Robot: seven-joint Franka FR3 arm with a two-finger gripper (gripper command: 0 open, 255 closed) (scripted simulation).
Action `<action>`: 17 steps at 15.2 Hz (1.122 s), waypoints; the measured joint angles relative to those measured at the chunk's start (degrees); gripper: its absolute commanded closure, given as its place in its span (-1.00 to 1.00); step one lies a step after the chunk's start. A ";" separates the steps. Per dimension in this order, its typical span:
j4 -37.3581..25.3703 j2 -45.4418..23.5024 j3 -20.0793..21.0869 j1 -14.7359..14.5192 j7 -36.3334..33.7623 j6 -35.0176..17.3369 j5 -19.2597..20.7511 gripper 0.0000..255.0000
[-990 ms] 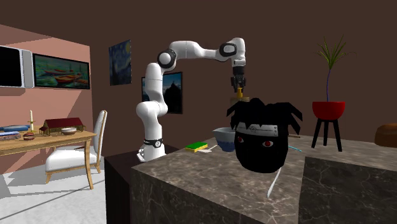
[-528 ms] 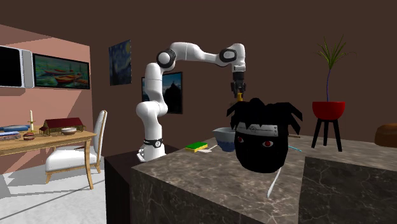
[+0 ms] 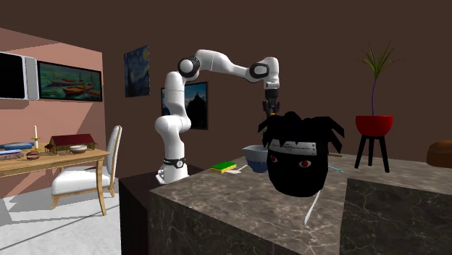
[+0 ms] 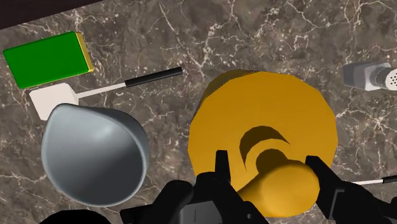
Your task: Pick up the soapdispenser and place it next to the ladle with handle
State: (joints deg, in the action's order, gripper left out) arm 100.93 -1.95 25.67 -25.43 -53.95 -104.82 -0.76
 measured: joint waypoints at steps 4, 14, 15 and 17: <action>2.83 -0.13 0.00 0.00 0.03 -2.95 0.04 1.00; 8.78 -1.25 -0.01 -0.05 -0.10 -9.91 0.54 1.00; 8.84 -1.33 0.00 -0.07 -0.14 -10.06 0.58 1.00; 8.91 -1.35 -0.01 -0.07 -0.14 -10.15 0.59 1.00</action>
State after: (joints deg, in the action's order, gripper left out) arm 109.84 -3.30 25.66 -25.50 -54.08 -114.98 -0.17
